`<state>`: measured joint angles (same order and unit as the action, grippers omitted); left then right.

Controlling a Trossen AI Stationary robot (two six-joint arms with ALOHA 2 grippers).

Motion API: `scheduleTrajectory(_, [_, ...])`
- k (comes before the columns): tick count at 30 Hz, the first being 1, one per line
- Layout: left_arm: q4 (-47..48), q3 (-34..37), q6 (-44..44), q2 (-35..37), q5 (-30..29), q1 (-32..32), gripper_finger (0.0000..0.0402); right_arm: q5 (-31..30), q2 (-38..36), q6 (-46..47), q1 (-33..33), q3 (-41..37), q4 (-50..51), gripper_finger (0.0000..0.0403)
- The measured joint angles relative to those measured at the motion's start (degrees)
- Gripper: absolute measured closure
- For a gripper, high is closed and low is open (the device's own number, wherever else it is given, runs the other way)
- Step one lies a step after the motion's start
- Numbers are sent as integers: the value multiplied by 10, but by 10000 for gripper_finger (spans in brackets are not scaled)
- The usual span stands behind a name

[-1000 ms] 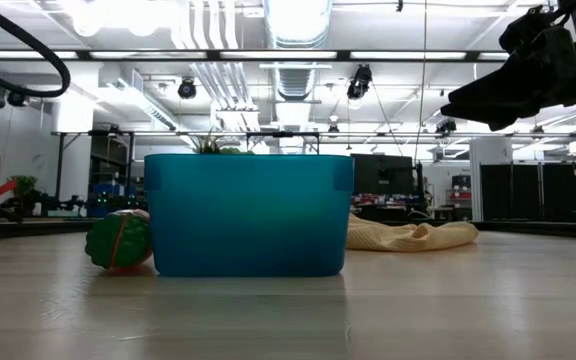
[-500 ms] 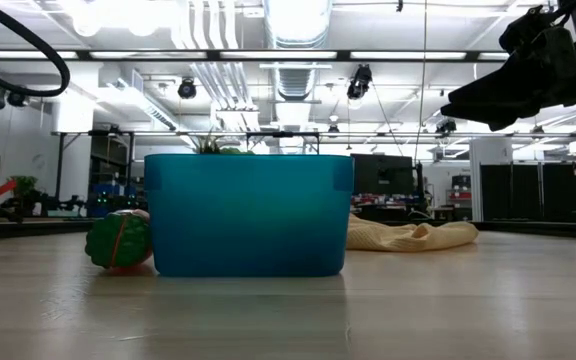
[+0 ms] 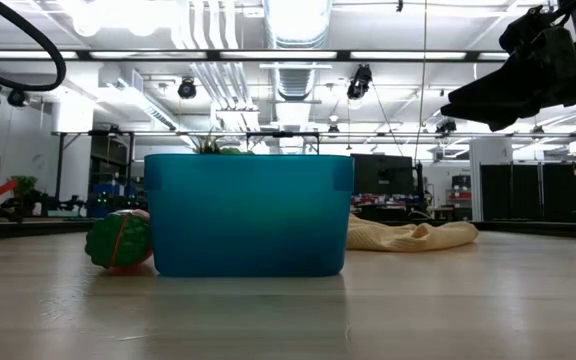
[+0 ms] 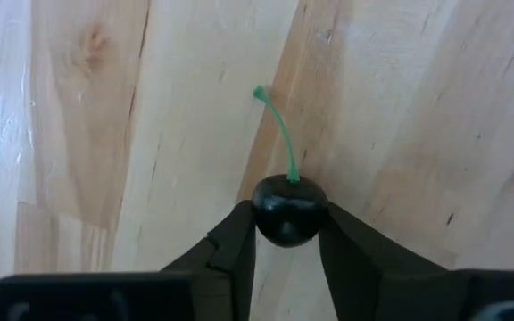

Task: Pick and placing Produce into tupperware
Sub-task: Put the black cherry into the bin

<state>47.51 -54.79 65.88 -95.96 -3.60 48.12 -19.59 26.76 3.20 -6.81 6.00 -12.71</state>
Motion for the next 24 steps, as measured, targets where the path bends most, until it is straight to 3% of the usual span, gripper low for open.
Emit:
scheduleTrajectory(10, [0,1,-3,8,-27,-1,308,0,0,0,0,0,0,175])
scheduleTrajectory(24, [-3,-4,-7,76,-79,-33,306,0,0,0,0,0,0,175])
